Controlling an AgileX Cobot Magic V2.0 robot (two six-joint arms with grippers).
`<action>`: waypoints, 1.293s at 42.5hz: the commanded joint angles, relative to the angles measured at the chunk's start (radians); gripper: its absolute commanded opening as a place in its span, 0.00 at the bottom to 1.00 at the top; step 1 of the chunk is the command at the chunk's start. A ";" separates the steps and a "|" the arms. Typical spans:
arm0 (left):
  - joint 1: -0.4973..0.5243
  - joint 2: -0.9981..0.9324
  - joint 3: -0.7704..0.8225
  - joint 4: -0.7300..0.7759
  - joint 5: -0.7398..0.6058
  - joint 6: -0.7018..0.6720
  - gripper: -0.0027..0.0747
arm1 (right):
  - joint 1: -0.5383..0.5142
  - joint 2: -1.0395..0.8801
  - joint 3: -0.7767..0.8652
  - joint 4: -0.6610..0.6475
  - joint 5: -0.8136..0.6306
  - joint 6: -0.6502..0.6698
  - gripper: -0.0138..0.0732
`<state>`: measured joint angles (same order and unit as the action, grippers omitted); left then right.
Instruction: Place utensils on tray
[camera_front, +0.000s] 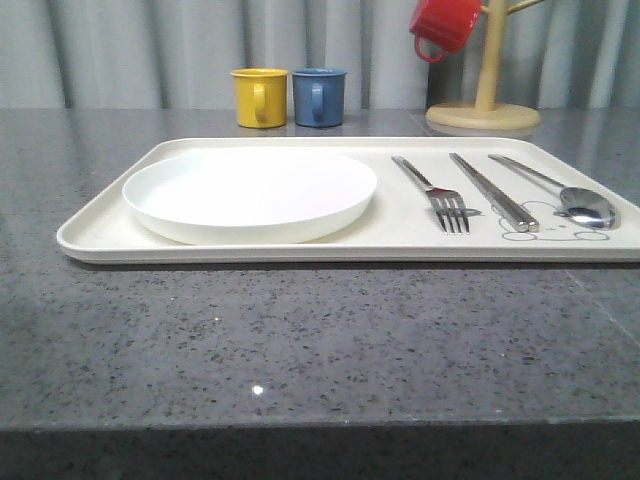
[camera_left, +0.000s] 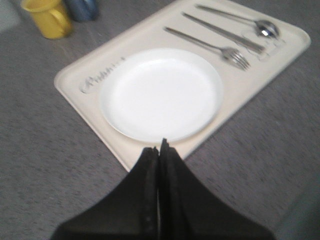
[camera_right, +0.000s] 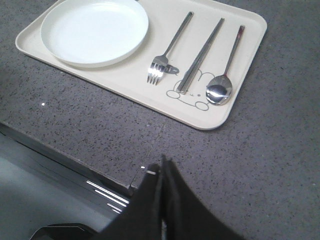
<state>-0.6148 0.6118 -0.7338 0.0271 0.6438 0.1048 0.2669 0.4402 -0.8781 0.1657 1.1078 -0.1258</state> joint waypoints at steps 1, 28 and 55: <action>0.115 -0.076 0.052 0.008 -0.229 -0.010 0.01 | -0.008 0.008 -0.019 0.002 -0.069 -0.002 0.03; 0.574 -0.575 0.740 -0.091 -0.809 -0.010 0.01 | -0.008 0.008 -0.019 0.002 -0.069 -0.002 0.03; 0.606 -0.638 0.749 -0.091 -0.755 -0.010 0.01 | -0.008 0.008 -0.019 0.002 -0.065 -0.002 0.03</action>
<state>-0.0108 -0.0045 0.0025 -0.0548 -0.0378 0.1048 0.2669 0.4402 -0.8781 0.1657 1.1078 -0.1258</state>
